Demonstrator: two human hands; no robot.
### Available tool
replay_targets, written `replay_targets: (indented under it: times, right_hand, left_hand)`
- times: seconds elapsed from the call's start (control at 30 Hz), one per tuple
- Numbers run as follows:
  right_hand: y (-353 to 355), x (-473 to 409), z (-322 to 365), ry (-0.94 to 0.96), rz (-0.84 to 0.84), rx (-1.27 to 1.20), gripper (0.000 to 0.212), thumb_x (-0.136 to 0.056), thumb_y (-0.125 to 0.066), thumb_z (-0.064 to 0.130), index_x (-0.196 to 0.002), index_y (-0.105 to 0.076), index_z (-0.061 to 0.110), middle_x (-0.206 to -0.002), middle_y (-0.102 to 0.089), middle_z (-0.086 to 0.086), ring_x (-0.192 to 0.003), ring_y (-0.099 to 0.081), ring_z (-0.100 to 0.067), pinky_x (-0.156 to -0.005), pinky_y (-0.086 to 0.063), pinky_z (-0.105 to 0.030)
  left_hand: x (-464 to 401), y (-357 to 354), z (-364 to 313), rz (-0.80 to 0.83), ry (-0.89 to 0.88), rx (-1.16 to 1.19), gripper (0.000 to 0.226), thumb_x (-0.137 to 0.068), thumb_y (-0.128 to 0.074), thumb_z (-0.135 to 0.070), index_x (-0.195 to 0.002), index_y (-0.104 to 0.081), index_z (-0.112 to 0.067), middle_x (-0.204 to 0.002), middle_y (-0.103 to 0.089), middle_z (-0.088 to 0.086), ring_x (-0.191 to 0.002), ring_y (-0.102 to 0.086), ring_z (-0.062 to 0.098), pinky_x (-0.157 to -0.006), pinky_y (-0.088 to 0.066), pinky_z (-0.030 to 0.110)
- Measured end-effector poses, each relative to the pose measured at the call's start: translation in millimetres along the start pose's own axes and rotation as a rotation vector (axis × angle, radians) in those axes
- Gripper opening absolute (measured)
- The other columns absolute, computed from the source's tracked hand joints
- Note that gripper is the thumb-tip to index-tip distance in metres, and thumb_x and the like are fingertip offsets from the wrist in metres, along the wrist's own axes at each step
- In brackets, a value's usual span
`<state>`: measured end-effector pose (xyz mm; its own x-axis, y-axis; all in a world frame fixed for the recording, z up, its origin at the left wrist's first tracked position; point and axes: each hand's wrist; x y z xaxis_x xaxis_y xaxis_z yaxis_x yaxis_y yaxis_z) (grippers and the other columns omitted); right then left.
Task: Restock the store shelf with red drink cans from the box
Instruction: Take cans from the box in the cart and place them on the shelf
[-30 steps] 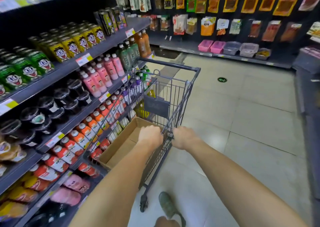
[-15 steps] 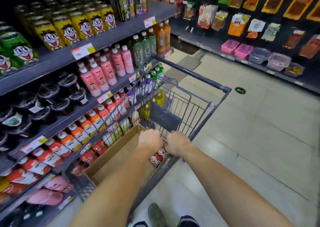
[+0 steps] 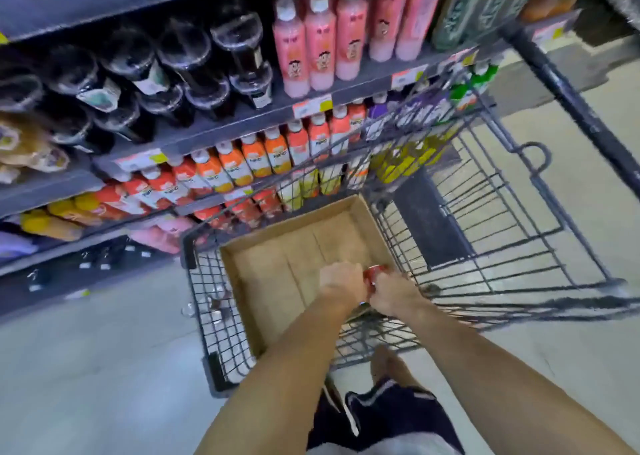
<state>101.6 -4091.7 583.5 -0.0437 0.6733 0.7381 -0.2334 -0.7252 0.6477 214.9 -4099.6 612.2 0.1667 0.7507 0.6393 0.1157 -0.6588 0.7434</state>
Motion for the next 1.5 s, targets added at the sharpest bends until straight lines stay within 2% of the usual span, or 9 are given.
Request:
replay_targets:
  times: [0.43,0.53,0.63,0.77,0.97,1.13,1.23,1.37,1.5]
  right_hand:
    - [-52,-141,-60,-0.059,0.162,-0.145,0.051,-0.091,-0.062,0.042,-0.131,-0.054,0.012,-0.128,-0.058,-0.014,-0.118,-0.057,-0.033,-0.099,-0.045,-0.037]
    - [-62,-161,-66,-0.083,0.167,-0.166,0.050,-0.092,-0.061,0.044,-0.128,-0.056,0.011,-0.126,-0.062,-0.016,-0.116,-0.059,-0.033,-0.095,-0.047,-0.036]
    - [-72,-179,-68,-0.128,0.191,-0.198,0.046,-0.096,-0.054,0.047,-0.126,-0.058,0.012,-0.124,-0.062,-0.016,-0.113,-0.060,-0.033,-0.092,-0.046,-0.036]
    - [-85,-196,-74,-0.167,0.179,-0.169,0.045,-0.092,-0.057,0.046,-0.123,-0.060,0.013,-0.124,-0.058,-0.014,-0.108,-0.061,-0.030,-0.082,-0.046,-0.030]
    - [-100,-203,-75,-0.136,0.164,-0.081,0.056,-0.091,-0.061,0.031,-0.135,-0.045,0.002,-0.134,-0.047,-0.017,-0.122,-0.052,-0.037,-0.100,-0.044,-0.041]
    - [-103,-218,-83,-0.091,0.220,-0.122,0.062,-0.084,-0.078,0.033,-0.126,-0.048,-0.002,-0.125,-0.061,-0.018,-0.114,-0.061,-0.034,-0.085,-0.045,-0.034]
    - [-101,-226,-80,-0.113,0.229,-0.123,0.070,-0.080,-0.082,0.034,-0.128,-0.044,0.000,-0.127,-0.062,-0.019,-0.116,-0.061,-0.034,-0.088,-0.047,-0.035]
    - [-94,-218,-77,-0.092,0.209,-0.095,0.053,-0.081,-0.080,0.029,-0.121,-0.054,0.004,-0.122,-0.065,-0.017,-0.111,-0.063,-0.034,-0.087,-0.048,-0.035]
    - [-80,-192,-63,-0.017,0.148,-0.085,0.058,-0.075,-0.083,0.036,-0.122,-0.057,0.013,-0.113,-0.069,-0.010,-0.101,-0.067,-0.028,-0.080,-0.052,-0.031]
  left_hand:
    - [-115,-134,-10,0.255,0.440,0.524,0.028,-0.088,-0.053,-0.028,-0.109,-0.066,-0.015,-0.111,-0.066,0.008,-0.103,-0.065,0.029,-0.085,-0.055,0.039]
    - [-152,-179,-11,0.232,0.530,0.753,0.039,-0.083,-0.051,-0.033,-0.113,-0.064,-0.011,-0.112,-0.067,0.011,-0.106,-0.064,0.032,-0.090,-0.054,0.045]
    - [-158,-164,-10,0.126,0.551,0.883,0.047,-0.085,-0.057,-0.025,-0.128,-0.053,-0.006,-0.123,-0.057,0.012,-0.116,-0.056,0.030,-0.098,-0.047,0.039]
    - [-174,-174,0,0.104,0.613,0.958,0.040,-0.091,-0.061,-0.018,-0.127,-0.054,0.000,-0.123,-0.059,0.019,-0.114,-0.057,0.032,-0.093,-0.043,0.034]
    - [-186,-203,5,0.135,0.669,0.971,0.066,-0.083,-0.073,-0.038,-0.131,-0.043,-0.003,-0.126,-0.055,0.017,-0.115,-0.055,0.034,-0.097,-0.046,0.043]
    - [-181,-222,14,0.072,0.637,0.946,0.076,-0.083,-0.073,-0.040,-0.140,-0.035,-0.006,-0.129,-0.056,0.017,-0.118,-0.054,0.034,-0.098,-0.045,0.039]
    - [-180,-225,14,0.014,0.660,0.983,0.066,-0.083,-0.073,-0.037,-0.132,-0.042,-0.007,-0.126,-0.057,0.015,-0.116,-0.055,0.032,-0.095,-0.046,0.038]
    - [-168,-221,15,-0.024,0.668,0.961,0.063,-0.082,-0.074,-0.037,-0.127,-0.042,-0.008,-0.124,-0.057,0.015,-0.113,-0.057,0.032,-0.093,-0.047,0.039]
    - [-135,-200,30,-0.095,0.686,1.026,0.064,-0.082,-0.076,-0.033,-0.130,-0.039,-0.012,-0.125,-0.058,0.011,-0.113,-0.059,0.029,-0.096,-0.050,0.041]
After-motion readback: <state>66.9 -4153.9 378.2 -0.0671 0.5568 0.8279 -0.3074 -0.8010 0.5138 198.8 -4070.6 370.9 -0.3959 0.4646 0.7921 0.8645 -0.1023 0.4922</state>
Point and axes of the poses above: each hand's wrist, its own x-axis away from the middle knuckle, its own y-axis out of the back of the hand, z = x × y
